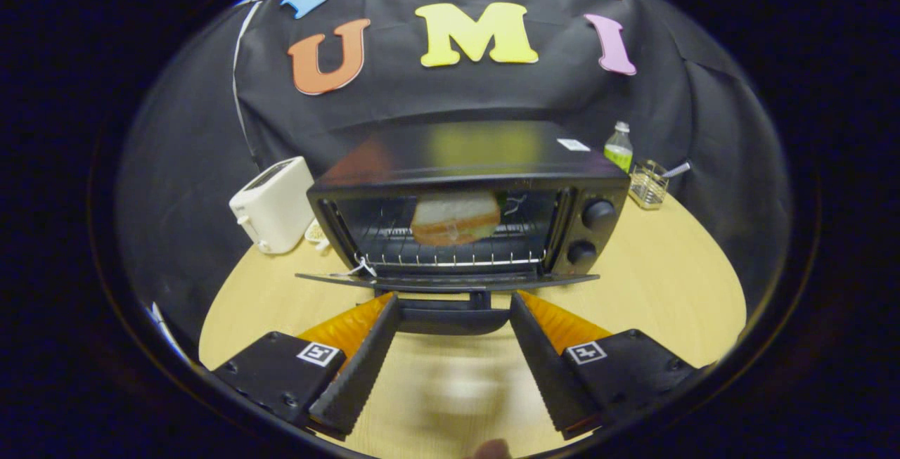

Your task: Open the toaster oven, put the food inside, and close the toaster oven door.

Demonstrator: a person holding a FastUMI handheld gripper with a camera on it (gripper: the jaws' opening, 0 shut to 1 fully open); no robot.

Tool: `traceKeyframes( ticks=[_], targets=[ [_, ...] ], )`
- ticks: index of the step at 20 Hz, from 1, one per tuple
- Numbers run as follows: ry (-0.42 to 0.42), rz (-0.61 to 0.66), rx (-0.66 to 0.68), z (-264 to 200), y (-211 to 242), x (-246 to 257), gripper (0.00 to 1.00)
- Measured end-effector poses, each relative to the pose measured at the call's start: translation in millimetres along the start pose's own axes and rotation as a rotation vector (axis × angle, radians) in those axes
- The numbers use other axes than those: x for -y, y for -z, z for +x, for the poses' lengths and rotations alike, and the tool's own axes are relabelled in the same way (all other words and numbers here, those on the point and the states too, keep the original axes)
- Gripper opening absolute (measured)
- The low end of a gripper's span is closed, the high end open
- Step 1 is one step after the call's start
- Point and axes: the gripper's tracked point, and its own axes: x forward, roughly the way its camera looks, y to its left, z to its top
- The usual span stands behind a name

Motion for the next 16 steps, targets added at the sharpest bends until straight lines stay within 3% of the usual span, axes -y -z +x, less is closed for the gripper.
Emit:
traceKeyframes(
  ticks=[8, 16],
  targets=[
    [-0.019, -0.036, 0.134, -9, -91, -12, 1.00],
    [-0.042, 0.000, 0.324, -123, -192, -9, 1.00]
  ],
)
